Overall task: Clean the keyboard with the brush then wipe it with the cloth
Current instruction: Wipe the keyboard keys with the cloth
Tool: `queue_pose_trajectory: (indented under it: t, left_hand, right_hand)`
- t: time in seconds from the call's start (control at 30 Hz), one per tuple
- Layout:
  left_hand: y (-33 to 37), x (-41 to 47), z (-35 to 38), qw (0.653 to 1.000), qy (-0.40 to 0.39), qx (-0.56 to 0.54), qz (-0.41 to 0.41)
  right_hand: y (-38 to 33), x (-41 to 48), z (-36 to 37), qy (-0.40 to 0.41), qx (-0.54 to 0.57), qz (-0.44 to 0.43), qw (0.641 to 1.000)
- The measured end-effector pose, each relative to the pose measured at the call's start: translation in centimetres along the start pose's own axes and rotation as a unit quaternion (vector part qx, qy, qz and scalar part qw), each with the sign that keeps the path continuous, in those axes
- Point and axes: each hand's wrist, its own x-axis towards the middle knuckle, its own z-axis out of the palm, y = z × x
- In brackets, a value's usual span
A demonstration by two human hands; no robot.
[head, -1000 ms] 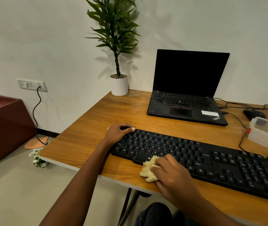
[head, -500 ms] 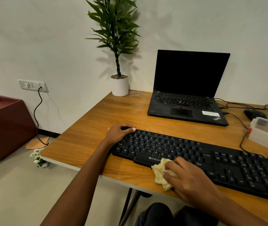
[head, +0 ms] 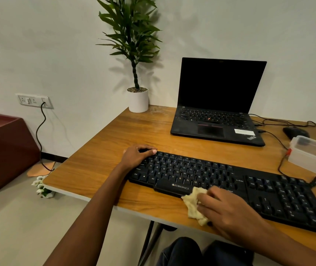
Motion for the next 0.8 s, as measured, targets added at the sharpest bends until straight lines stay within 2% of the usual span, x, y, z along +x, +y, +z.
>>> queue_pose_trajectory:
  t: [0.17, 0.3, 0.43, 0.5, 0.7, 0.77, 0.8]
  left_hand:
    - [0.3, -0.2, -0.1, 1.0, 0.002, 0.009, -0.004]
    - [0.8, -0.5, -0.1, 1.0, 0.012, 0.018, 0.008]
    - [0.7, -0.6, -0.1, 1.0, 0.005, 0.026, 0.003]
    - [0.4, -0.3, -0.2, 0.999, -0.016, 0.031, -0.003]
    - [3.8, -1.1, -1.0, 0.996, -0.088, 0.02, 0.021]
    - [7.3, -1.5, -0.5, 0.981, -0.152, 0.1, 0.065]
    - [9.2, -1.7, 0.4, 0.961, -0.213, 0.154, 0.092]
  right_hand:
    - [-1.1, 3.3, 2.6, -0.01, 0.055, 0.017, 0.998]
    - [-2.5, 7.1, 4.8, 0.004, 0.051, -0.013, 0.999]
    - [-1.1, 3.7, 2.2, 0.0, 0.03, -0.031, 0.999]
    - [0.0, 0.6, 1.1, -0.014, 0.016, -0.012, 1.0]
    - [2.5, -6.0, -1.0, 0.036, -0.036, 0.032, 0.998]
    - [2.8, -6.9, -0.8, 0.038, -0.042, 0.031, 0.998]
    - [2.9, -7.1, -0.8, 0.033, -0.04, 0.032, 0.998]
